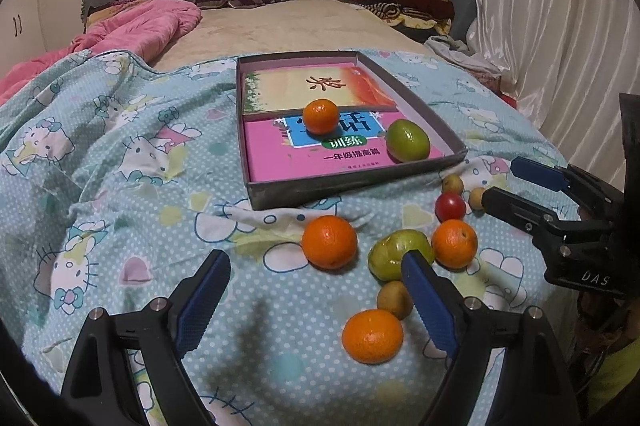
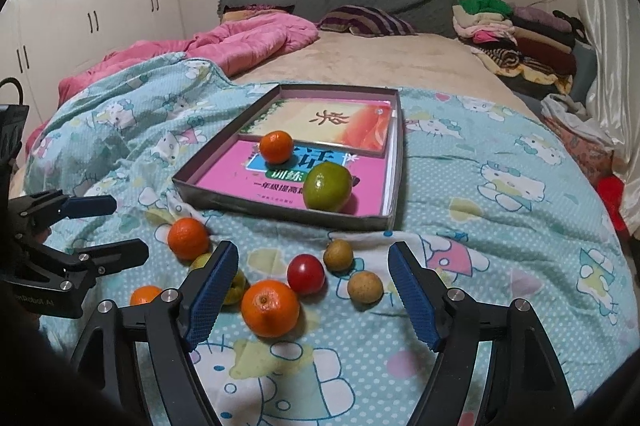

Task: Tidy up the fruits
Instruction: 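Grasp a tangerine with the left tool while the right tool grasps another tangerine, then lift both held tangerines and carry them over the tray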

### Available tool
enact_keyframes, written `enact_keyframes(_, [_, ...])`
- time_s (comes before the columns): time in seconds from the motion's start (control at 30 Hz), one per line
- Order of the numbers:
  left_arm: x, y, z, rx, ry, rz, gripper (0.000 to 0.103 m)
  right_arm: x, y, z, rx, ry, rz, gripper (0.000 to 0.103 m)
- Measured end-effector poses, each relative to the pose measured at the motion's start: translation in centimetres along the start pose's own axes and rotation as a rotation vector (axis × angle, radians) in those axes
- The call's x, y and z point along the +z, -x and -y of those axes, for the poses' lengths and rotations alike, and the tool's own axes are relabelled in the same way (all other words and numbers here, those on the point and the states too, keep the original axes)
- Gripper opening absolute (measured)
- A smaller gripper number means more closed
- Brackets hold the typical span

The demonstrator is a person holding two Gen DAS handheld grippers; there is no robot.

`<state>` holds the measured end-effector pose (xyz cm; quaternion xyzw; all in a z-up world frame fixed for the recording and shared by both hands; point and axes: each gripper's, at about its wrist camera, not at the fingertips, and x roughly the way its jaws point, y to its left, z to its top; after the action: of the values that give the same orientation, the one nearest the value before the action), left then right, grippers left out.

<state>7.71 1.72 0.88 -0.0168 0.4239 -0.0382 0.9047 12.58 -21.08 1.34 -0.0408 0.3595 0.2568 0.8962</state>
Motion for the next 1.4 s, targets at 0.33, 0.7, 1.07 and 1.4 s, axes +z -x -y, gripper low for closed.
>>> enact_keyframes(0.33, [-1.0,-0.1,-0.1,-0.017,0.008,-0.020,0.087,-1.1,-0.5,-0.5,0.006,0.000,-0.035,0.079])
enact_keyframes(0.7, [-2.5,-1.1,0.8,-0.074,-0.018,-0.074,0.087,-2.4,-1.5,-0.8,0.015,0.002,-0.100,0.079])
enact_keyframes(1.07, [-3.5,-2.3,1.9,-0.118,-0.070,-0.119,0.071,-3.2,-3.4,-1.9,0.070,0.051,-0.157,0.052])
enact_keyframes(1.4, [-3.8,-3.2,1.8,-0.139,-0.066,-0.141,0.054,-3.2,-4.7,-2.4,0.096,0.071,-0.166,0.041])
